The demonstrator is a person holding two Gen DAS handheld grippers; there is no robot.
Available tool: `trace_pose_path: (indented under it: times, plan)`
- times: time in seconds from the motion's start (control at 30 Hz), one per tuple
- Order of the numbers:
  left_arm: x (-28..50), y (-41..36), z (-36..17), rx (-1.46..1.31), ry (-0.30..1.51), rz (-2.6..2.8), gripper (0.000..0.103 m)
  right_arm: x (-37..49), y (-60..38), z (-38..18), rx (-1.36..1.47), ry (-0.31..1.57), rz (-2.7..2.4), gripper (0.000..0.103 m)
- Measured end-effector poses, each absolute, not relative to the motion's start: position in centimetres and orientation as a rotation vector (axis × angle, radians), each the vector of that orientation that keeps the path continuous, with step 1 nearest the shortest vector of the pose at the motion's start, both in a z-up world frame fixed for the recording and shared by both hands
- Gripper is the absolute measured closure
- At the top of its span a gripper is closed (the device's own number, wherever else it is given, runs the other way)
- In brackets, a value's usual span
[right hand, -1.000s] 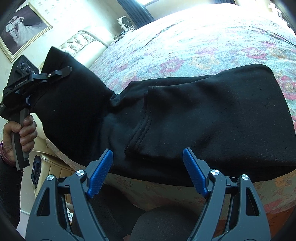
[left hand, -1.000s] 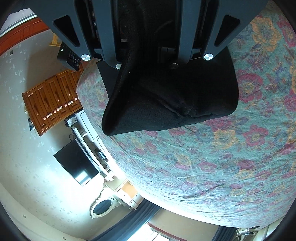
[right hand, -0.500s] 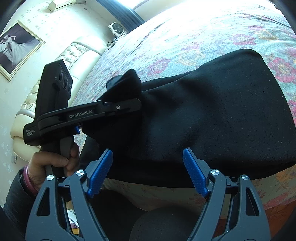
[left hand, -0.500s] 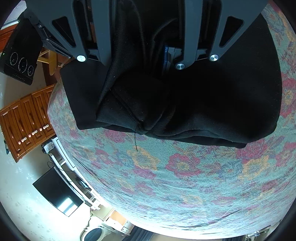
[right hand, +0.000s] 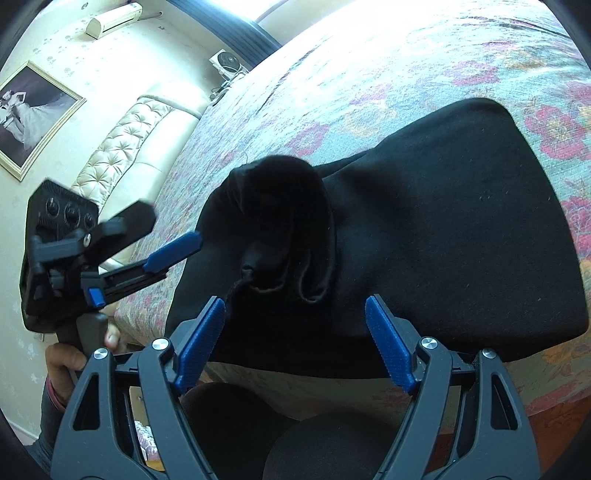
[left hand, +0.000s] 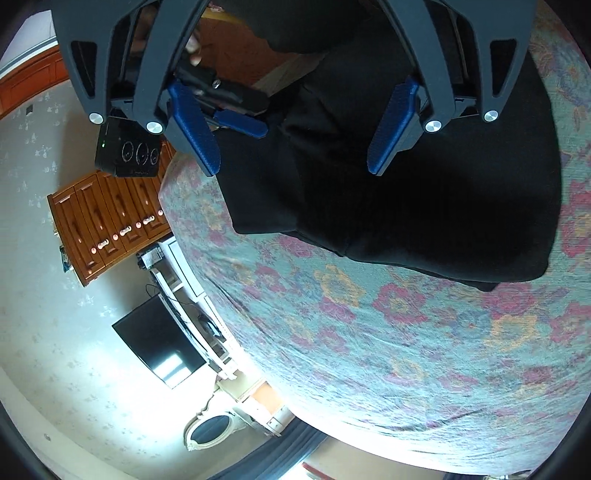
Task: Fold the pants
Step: 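Grasp the folded edge of the pants with the right gripper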
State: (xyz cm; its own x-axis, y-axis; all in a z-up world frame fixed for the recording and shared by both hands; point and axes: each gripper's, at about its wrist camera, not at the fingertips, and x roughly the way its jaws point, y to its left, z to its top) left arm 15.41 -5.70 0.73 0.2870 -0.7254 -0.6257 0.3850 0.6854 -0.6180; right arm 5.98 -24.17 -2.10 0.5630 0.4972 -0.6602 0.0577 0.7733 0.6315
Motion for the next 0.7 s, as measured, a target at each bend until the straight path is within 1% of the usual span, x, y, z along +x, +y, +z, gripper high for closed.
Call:
trace_pose_path:
  times: [0.03,0.07,0.1,0.2,0.4,0.53,0.67,0.7]
  plan:
    - [15.3,-4.5,0.8,-0.378,1.02,-0.737,0.021,6.1,-24.6,-1.8,0.668,0.945,0.28,0.024]
    - [15.2,-3.2,0.6,-0.369,1.005,-0.702,0.021,6.5,-24.9,-1.8,0.685,0.945,0.285,0.016]
    - [15.2,-1.8,0.3,-0.362,0.992,-0.666,0.021,7.0,-25.1,-1.9,0.701,0.953,0.293,0.015]
    - [15.3,2.7,-1.1,-0.386,0.976,-0.541,0.021,8.6,-25.2,-2.4,0.711,0.995,0.278,0.015]
    - [15.9,10.2,-4.8,-0.634,0.998,-0.401,0.021,12.1,-24.0,-3.1,0.697,1.032,0.306,0.015]
    - [16.2,11.7,-6.4,-0.703,1.02,-0.365,0.021,13.2,-23.1,-3.9,0.757,1.072,0.373,0.015]
    - [16.3,10.1,-6.9,-0.629,1.047,-0.39,0.021,13.5,-20.8,-3.9,0.708,1.119,0.464,0.015]
    - [16.3,9.5,-6.9,-0.608,1.052,-0.399,0.021,13.6,-20.4,-3.9,0.685,1.127,0.461,0.021]
